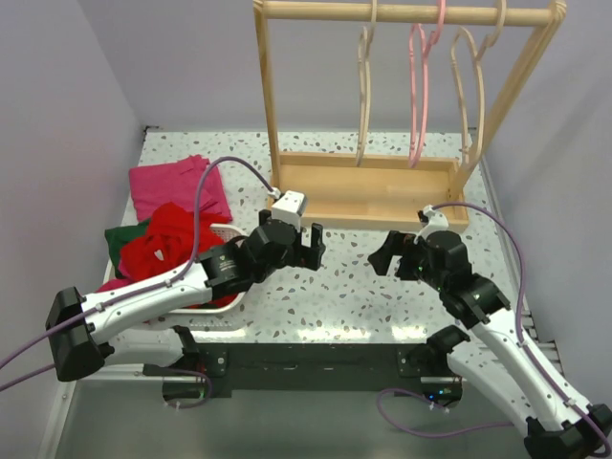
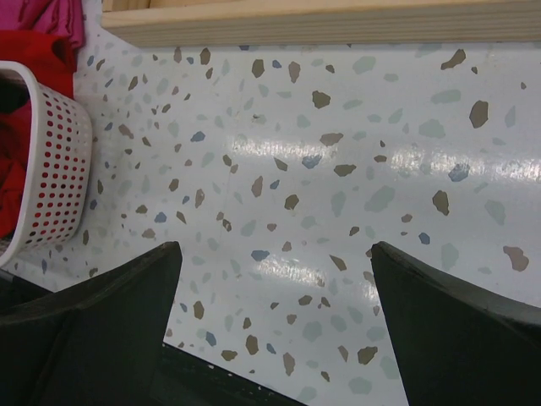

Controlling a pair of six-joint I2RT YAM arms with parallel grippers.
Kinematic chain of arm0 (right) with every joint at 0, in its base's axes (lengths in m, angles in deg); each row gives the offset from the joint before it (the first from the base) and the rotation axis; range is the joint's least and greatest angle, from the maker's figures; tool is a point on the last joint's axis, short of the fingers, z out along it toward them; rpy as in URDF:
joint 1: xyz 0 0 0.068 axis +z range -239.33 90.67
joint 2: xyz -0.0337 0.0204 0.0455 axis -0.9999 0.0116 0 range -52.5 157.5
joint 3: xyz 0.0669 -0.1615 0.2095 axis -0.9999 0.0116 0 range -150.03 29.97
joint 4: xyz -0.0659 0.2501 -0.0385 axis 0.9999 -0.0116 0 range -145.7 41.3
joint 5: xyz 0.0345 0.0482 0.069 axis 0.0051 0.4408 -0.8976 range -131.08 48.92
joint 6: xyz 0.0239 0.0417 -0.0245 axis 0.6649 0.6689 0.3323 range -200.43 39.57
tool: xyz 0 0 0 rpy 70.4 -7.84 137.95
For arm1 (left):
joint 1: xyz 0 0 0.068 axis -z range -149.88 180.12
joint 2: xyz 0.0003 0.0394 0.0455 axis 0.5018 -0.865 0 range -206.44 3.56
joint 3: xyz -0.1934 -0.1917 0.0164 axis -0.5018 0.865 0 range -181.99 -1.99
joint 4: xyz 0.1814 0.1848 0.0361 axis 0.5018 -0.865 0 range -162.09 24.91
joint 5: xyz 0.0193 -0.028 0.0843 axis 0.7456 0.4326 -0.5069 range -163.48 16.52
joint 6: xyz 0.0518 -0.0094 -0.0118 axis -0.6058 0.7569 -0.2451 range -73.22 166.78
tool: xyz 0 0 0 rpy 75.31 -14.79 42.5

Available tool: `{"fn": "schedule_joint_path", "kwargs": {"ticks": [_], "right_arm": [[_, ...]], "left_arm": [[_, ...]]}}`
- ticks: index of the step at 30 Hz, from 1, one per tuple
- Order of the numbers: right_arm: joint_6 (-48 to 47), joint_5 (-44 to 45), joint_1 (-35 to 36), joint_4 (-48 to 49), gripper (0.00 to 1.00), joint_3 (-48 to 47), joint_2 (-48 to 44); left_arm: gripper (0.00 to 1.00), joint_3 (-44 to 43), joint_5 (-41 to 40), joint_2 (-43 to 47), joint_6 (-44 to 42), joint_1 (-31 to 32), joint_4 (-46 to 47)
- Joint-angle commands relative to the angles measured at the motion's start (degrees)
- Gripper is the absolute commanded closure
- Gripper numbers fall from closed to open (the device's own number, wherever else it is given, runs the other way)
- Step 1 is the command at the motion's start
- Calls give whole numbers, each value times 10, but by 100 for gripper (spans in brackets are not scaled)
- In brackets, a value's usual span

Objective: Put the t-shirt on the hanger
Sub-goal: Pick up the T-shirt and place it in the bin.

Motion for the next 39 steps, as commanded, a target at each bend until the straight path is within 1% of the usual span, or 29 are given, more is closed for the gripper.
{"fn": "schedule_joint_path", "kwargs": {"ticks": [1, 2, 7, 11, 12, 13, 15, 16, 19, 21, 22, 23, 25, 28, 32, 34, 38, 39], "right_arm": [[-20, -4, 1, 12, 1, -31, 3], [-23, -4, 2, 10, 1, -32, 3], [-27, -19, 2, 2, 1, -33, 9], [-30, -19, 2, -3, 1, -33, 12], [-30, -24, 2, -8, 1, -35, 13], [-32, -26, 1, -11, 1, -37, 18], [-39, -26, 2, -23, 1, -44, 20], [-40, -27, 2, -25, 1, -44, 20], [-39, -34, 1, -15, 1, -33, 18], [-38, -40, 0, -6, 1, -26, 20], [-38, -41, 0, -4, 1, -25, 24], [-39, -47, 1, 0, 1, -24, 30], [-40, -52, 0, -1, 1, -24, 37], [-45, -55, 0, -9, 1, -30, 43], [-45, -58, 0, -3, 2, -23, 42], [-44, -62, 1, -4, 1, -21, 45], [-39, -65, 1, 1, 1, -13, 47], [-38, -68, 1, 3, 1, -11, 48]], "left_arm": [[0, -48, -44, -9, 27, 1, -55], [0, -50, -66, -10, 36, 0, -79], [0, -39, -104, 18, 59, -2, -90], [0, -55, -141, 20, 89, -18, -139], [0, -59, -151, 19, 111, -25, -156], [0, -68, -161, 18, 123, -51, -189], [3, -69, -157, 22, 153, -93, -218], [5, -67, -154, 33, 155, -137, -231], [10, -63, -156, 60, 157, -202, -241], [11, -65, -167, 69, 151, -232, -246], [12, -68, -170, 73, 153, -266, -257], [13, -70, -168, 75, 155, -284, -261], [18, -73, -169, 85, 162, -320, -281], [20, -73, -210, 101, 180, -334, -317], [22, -72, -218, 110, 198, -346, -369], [23, -55, -218, 123, 209, -347, -385], [25, -17, -221, 144, 224, -347, -387], [26, 4, -220, 145, 227, -348, -380]]}}
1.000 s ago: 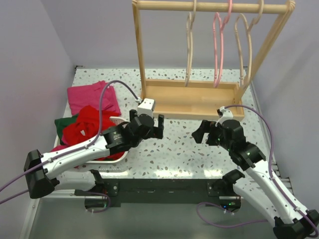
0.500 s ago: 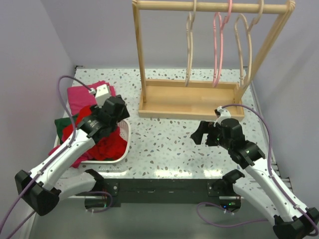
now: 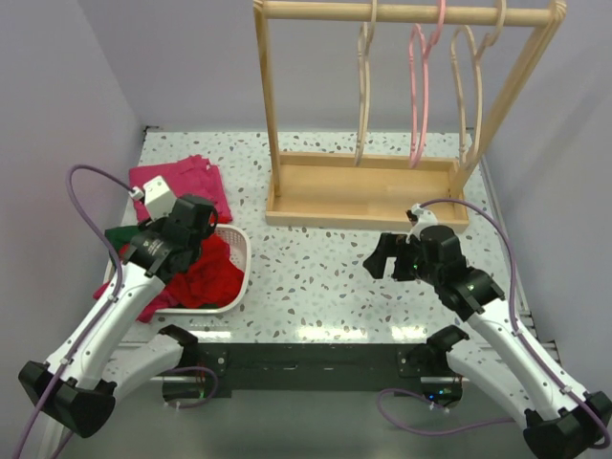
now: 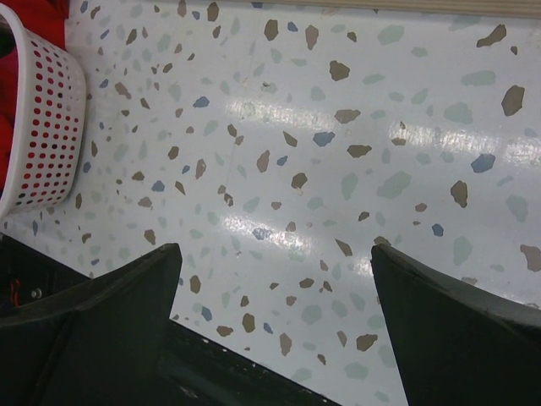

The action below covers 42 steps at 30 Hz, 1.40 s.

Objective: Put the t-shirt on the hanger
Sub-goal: Pick up the T-shirt and place it in the bin.

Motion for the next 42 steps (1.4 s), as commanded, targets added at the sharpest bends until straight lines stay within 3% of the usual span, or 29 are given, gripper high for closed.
{"fn": "schedule_joint_path", "kwargs": {"ticks": [1, 6, 8, 9, 13, 21, 30, 36, 42], "right_arm": [[-5, -24, 1, 18, 2, 4, 5], [-1, -30, 1, 20, 1, 9, 8], [1, -31, 1, 20, 1, 8, 8], [1, -32, 1, 20, 1, 7, 8], [1, -32, 1, 16, 1, -4, 10], [7, -33, 0, 12, 1, -39, 19], [24, -48, 1, 26, 1, -55, 37], [22, -43, 1, 19, 1, -78, 39], [23, -39, 1, 13, 2, -108, 42]], "left_arm": [[28, 49, -19, 19, 33, -7, -2], [39, 96, -5, 3, 49, -9, 42], [50, 102, -10, -1, 54, -9, 52], [56, 101, -9, 0, 53, -9, 56], [100, 39, -37, 18, 13, -9, 46], [100, -146, -49, 59, -97, -9, 53], [100, -326, -53, 11, -200, -9, 142], [100, -454, 46, -42, -272, -9, 256], [100, -646, 214, -146, -289, -9, 249]]}}
